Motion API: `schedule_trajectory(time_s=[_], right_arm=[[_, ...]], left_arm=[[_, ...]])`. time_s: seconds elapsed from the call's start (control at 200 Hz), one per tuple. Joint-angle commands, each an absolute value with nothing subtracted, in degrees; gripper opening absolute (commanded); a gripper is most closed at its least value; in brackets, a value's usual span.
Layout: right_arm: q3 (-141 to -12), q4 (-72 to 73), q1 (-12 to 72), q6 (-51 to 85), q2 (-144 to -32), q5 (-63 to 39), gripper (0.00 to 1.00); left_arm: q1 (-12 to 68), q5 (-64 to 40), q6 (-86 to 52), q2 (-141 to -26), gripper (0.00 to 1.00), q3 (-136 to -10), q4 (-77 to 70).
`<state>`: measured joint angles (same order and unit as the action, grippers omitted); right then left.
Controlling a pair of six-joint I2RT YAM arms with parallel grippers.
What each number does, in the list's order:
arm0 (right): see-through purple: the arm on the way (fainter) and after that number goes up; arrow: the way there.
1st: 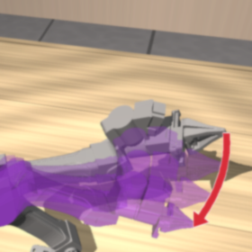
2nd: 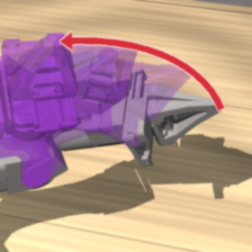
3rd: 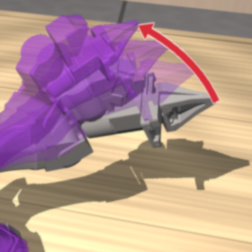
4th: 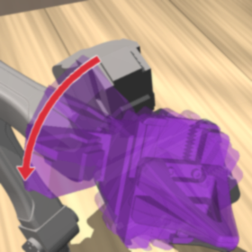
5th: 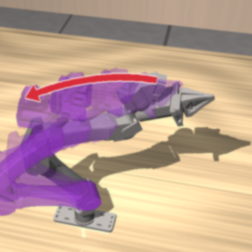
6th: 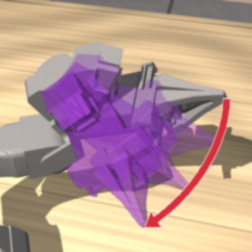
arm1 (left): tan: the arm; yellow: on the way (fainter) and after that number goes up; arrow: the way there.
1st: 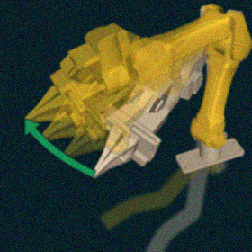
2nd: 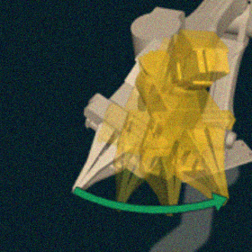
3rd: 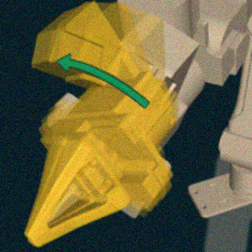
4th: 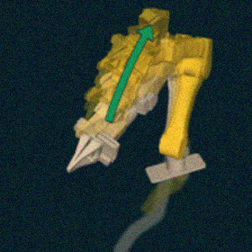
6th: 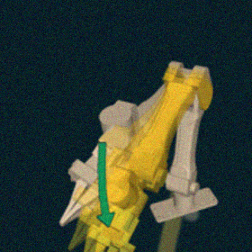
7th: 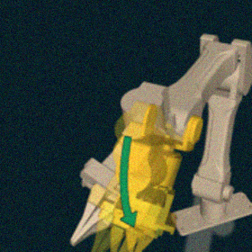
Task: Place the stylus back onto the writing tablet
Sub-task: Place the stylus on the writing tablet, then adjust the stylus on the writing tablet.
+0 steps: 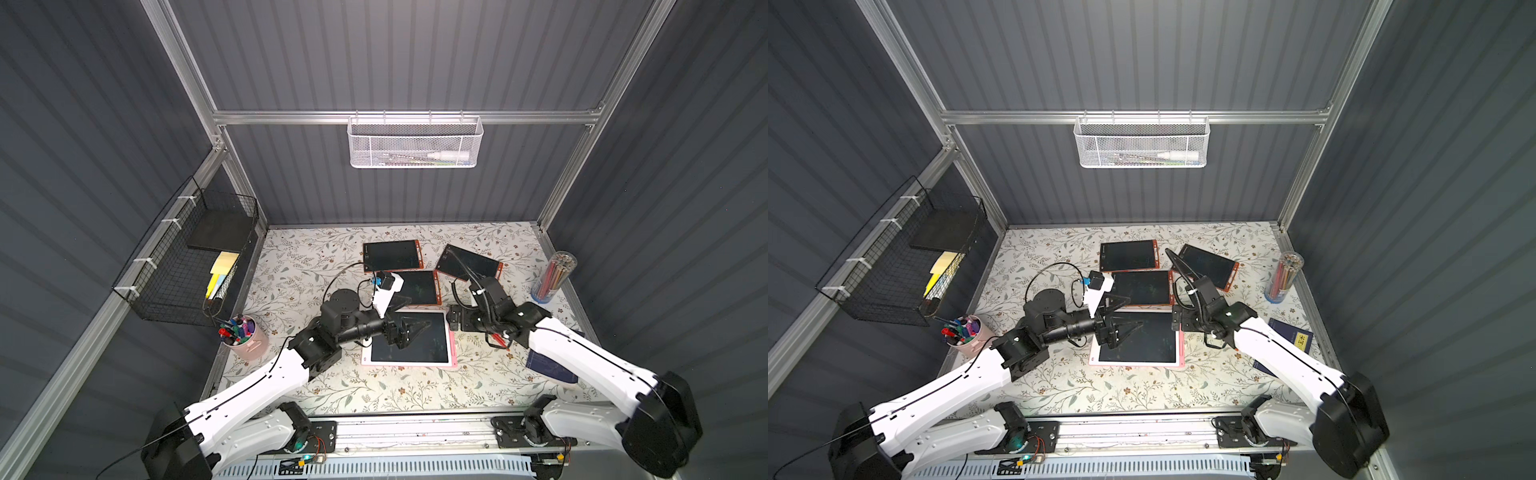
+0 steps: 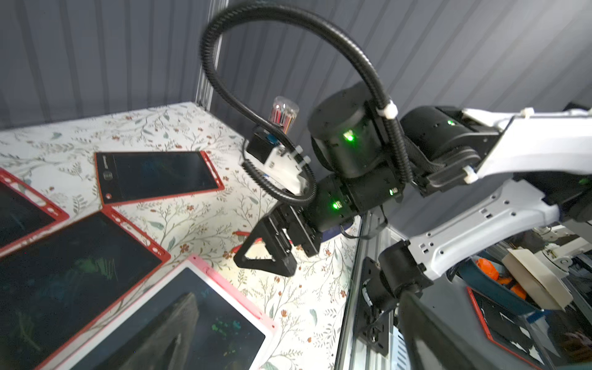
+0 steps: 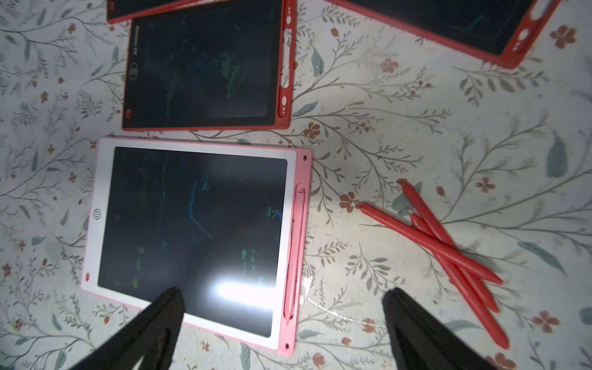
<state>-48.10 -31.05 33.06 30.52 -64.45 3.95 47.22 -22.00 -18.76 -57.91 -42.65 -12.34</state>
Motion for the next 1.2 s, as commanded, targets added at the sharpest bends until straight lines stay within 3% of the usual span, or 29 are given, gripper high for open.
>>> schedule_trajectory(time_s=[0.0, 0.165, 0.465, 0.575, 0.685, 0.815, 1.016, 1.086, 1.191], right_arm=[[-48.5, -33.4, 33.3, 28.5, -56.8, 5.6, 0.99], [-47.9, -31.6, 33.2, 22.8, -45.6, 7.0, 0.99], [-57.9, -48.3, 33.3, 21.3, -39.1, 8.3, 0.99], [-58.3, -50.7, 33.2, 19.8, -37.8, 8.7, 0.99], [-57.9, -50.8, 33.3, 19.2, -36.0, 10.0, 0.99], [-57.2, -50.8, 33.2, 18.3, -35.1, 11.7, 0.99], [-55.6, -50.2, 33.3, 18.4, -35.3, 11.3, 0.99], [-55.0, -49.4, 33.3, 18.5, -35.4, 10.8, 0.99], [-54.7, -49.0, 33.3, 18.6, -35.8, 10.3, 0.99]], left_arm=[[47.5, -19.8, -19.9, -57.2, 0.99, -44.0, -14.6], [47.5, -20.9, -20.7, -60.7, 0.99, -44.7, -18.2], [47.7, -18.1, -13.6, -77.1, 0.94, -53.5, -8.3], [48.1, -16.5, -11.7, -81.4, 0.82, -57.0, -5.3], [49.5, -17.0, -11.5, -84.7, 0.60, -58.1, -5.5], [51.4, -17.8, -11.3, -88.8, 0.43, -58.3, -6.0], [55.1, -12.5, -9.0, -94.6, 0.37, -61.0, -5.3], [56.7, -11.0, -7.9, -97.2, 0.26, -62.4, -4.7], [58.1, -9.6, -6.9, -101.5, 0.26, -64.8, -4.4]])
